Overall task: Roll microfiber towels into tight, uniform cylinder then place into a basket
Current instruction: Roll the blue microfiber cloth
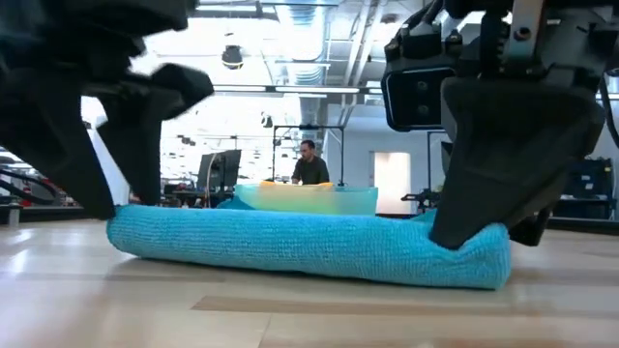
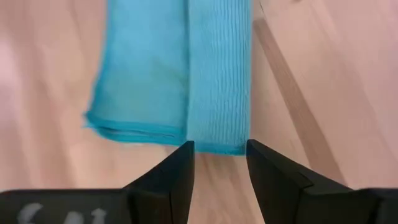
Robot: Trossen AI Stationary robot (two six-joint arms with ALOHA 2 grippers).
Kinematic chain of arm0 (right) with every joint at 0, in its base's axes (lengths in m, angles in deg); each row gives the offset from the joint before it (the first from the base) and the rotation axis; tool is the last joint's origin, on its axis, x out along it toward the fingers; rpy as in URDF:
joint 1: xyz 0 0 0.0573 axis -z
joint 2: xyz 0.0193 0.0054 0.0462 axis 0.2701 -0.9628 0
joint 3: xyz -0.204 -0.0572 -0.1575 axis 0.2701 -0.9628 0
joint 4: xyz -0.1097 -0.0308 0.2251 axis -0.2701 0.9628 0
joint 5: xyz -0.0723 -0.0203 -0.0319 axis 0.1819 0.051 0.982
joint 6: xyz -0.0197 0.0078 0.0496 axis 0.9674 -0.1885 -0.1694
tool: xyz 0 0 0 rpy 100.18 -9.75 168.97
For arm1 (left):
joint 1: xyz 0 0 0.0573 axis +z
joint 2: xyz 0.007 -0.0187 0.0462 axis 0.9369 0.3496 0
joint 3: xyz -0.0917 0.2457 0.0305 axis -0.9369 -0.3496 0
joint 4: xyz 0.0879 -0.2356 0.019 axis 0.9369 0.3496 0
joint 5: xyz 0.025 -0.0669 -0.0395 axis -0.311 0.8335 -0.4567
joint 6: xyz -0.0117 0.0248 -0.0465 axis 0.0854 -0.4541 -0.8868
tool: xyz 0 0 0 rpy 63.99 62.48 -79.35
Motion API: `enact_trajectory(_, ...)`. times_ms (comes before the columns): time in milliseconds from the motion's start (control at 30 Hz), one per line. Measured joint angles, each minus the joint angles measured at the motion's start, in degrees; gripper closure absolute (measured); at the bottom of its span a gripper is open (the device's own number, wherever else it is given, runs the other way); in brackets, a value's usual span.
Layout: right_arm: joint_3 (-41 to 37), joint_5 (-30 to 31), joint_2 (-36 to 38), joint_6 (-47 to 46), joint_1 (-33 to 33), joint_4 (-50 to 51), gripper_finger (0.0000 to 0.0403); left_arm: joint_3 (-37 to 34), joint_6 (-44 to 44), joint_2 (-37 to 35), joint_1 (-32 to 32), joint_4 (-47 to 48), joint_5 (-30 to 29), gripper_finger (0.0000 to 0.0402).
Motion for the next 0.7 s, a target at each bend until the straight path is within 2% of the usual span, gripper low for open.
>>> enact_trajectory(133,0.1,-0.9,0.0,-0.4,0.0,-2.3,0.0386,0.0,1.2,0.0,-4.2,-0.7,-8.9,0.0263)
enact_trajectory(233,0.1,-1.0,0.0,-0.4,0.0,-2.5,0.0392,-0.6,1.4,0.0,-6.8,-3.8,-12.4,0.0263)
enact_trajectory(500,0.2,-1.2,0.0,-1.6,0.1,-2.7,0.0388,-6.2,8.4,0.4,-8.4,-19.3,-13.4,0.0263)
enact_trajectory(600,0.2,-1.8,0.1,-1.6,0.0,-2.6,0.0392,-7.4,9.4,0.6,-7.7,-20.4,-16.1,0.0263)
enact_trajectory(700,0.2,-1.9,0.1,-1.7,-0.2,-2.5,0.0391,-7.7,9.8,1.5,-6.5,-20.9,-15.4,0.0263)
